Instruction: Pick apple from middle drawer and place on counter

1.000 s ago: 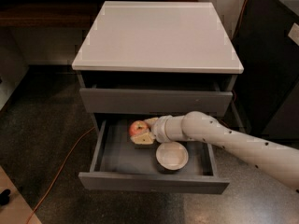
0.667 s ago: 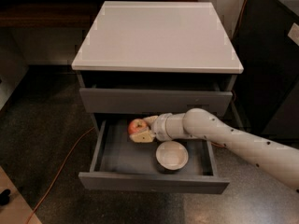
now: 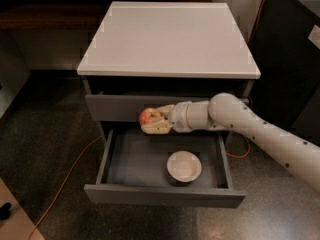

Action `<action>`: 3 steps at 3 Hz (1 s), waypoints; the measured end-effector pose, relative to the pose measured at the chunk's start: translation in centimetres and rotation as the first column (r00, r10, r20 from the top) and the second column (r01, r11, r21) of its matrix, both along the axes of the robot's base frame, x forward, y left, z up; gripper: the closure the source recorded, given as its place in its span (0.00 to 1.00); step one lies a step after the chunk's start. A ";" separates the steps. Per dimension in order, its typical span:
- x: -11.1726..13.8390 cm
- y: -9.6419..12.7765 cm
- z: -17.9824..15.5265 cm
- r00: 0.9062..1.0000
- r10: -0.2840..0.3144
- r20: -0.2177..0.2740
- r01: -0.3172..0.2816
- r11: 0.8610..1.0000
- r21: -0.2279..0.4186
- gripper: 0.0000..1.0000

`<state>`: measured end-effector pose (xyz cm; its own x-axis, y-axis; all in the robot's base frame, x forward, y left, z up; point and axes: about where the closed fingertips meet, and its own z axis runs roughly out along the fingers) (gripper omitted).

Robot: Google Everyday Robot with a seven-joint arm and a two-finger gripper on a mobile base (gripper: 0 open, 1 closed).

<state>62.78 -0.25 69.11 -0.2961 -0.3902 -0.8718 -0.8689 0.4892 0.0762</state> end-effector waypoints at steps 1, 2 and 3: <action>0.9 -0.7 4.0 0.999 0.018 0.035 -0.019 1.000 0.009 1.00; 1.5 -1.1 7.5 0.996 0.043 0.073 -0.043 0.999 -0.003 1.00; 2.1 -1.4 12.2 0.989 0.081 0.122 -0.080 0.997 -0.014 1.00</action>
Offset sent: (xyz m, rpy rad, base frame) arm 0.0241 -0.0206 0.1274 -0.0232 -0.1317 0.0700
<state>64.86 -1.61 81.31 -0.1547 -0.4163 -0.8959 -0.9078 0.4178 -0.0373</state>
